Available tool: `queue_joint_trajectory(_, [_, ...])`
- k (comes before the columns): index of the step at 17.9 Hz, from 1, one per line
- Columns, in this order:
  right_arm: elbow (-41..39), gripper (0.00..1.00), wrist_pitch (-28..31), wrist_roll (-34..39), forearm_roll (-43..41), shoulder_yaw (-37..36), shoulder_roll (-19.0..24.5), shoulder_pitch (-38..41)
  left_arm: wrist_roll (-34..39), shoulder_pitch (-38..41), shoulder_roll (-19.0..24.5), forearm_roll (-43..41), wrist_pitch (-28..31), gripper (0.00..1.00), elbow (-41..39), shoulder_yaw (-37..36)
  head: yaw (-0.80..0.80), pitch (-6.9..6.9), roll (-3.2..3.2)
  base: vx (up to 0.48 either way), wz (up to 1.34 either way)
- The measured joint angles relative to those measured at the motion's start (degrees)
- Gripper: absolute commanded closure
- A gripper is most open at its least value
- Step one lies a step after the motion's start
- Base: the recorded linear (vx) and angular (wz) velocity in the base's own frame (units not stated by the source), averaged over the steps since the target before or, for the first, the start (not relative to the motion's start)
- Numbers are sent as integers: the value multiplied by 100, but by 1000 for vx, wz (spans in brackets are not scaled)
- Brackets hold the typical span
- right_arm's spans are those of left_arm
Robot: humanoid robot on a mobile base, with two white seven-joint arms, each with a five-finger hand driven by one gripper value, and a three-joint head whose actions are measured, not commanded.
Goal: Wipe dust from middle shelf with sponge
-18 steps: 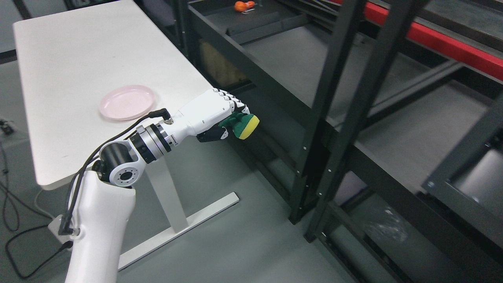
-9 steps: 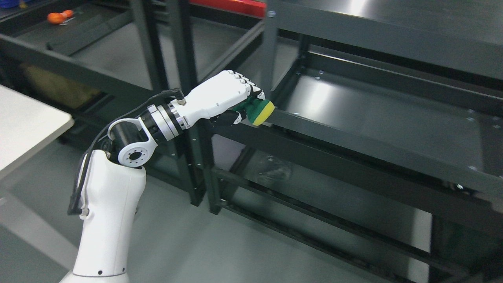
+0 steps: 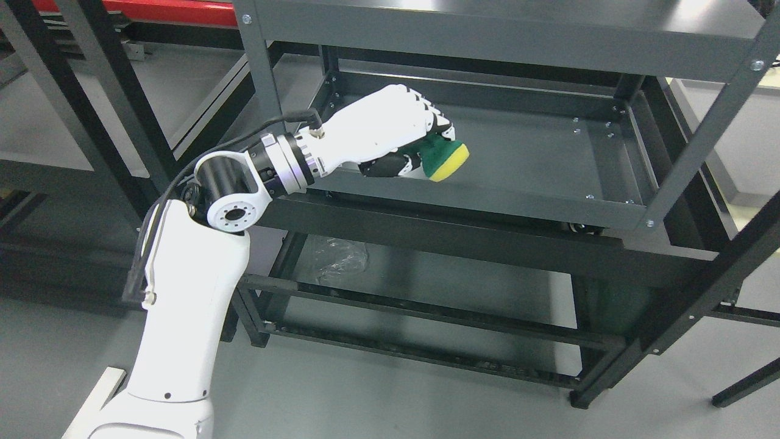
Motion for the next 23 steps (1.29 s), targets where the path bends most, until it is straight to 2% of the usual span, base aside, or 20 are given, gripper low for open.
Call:
queue_joint_trajectory(13, [0, 0, 0, 21, 0, 0, 0, 6, 238, -1806, -52, 988, 0, 100, 35, -1454, 0, 0, 0, 43, -18])
queue_joint_trajectory(17, [0, 0, 0, 4, 0, 0, 0, 5, 331, -2344, -60, 868, 15, 100, 82, -1964, 0, 0, 0, 36, -53])
queue_joint_trajectory(23, [0, 0, 0, -2, 0, 0, 0, 7, 421, -2818, -67, 202, -3, 100, 247, -2396, 0, 0, 0, 10, -26])
